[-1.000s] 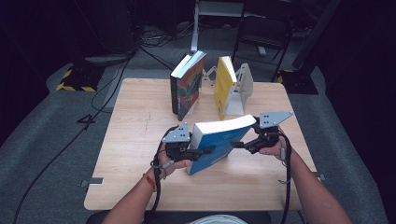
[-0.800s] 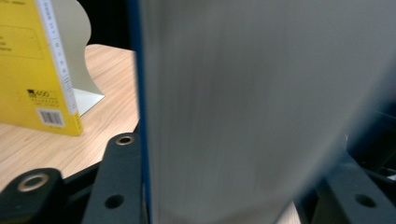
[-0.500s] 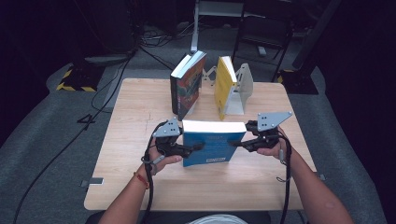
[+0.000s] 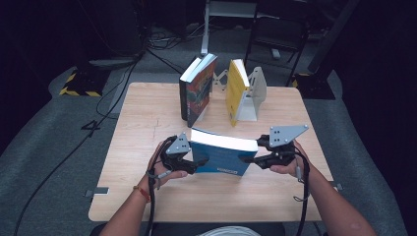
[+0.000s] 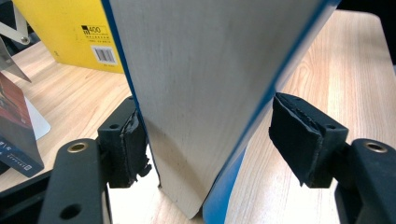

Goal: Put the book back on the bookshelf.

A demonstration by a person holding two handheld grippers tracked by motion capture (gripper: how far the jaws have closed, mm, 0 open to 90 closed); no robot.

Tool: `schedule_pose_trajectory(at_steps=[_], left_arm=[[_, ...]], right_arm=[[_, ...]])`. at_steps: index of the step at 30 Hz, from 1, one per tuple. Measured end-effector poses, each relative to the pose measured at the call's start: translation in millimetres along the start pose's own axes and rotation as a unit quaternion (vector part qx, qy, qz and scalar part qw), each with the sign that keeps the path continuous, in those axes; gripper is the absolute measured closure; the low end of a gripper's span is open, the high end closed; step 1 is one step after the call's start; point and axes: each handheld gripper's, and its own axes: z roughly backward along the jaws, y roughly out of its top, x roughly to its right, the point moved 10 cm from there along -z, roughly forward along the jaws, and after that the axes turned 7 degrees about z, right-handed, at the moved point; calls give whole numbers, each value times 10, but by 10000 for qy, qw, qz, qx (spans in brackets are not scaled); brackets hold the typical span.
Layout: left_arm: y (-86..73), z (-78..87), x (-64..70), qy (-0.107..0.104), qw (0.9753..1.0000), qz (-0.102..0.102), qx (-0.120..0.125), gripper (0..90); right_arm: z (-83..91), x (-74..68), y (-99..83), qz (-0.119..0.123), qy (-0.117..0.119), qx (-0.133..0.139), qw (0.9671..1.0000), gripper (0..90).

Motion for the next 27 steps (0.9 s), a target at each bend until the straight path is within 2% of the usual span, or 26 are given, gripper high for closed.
schedule_pose_trajectory(at_steps=[2, 8, 12, 18, 23, 24, 27], left_arm=[[0, -9, -9, -16, 10000, 67, 47, 305], [-17, -16, -18, -16, 9999, 149, 30, 303], [-16, -33, -37, 22, 9997, 220, 61, 299], [-31, -87, -43, 16, 9996, 285, -23, 269], [-46, -81, -60, 23, 9993, 367, -44, 250], [-66, -70, -64, 79, 9992, 375, -97, 259], [-115, -43, -101, 219, 9989, 377, -193, 273]], right_arm=[[-70, 38, 84, -81, 72, -71, 9999, 514], [-175, 63, 151, -135, 120, -265, 9995, 534], [-182, 104, 152, -292, 77, -224, 9993, 538], [-207, 118, 181, -200, 57, -338, 9992, 555], [-253, 137, 230, -297, 82, -331, 9990, 550], [-246, 137, 234, -286, 101, -332, 9990, 578], [-226, 146, 227, -272, -1, -314, 9991, 588]])
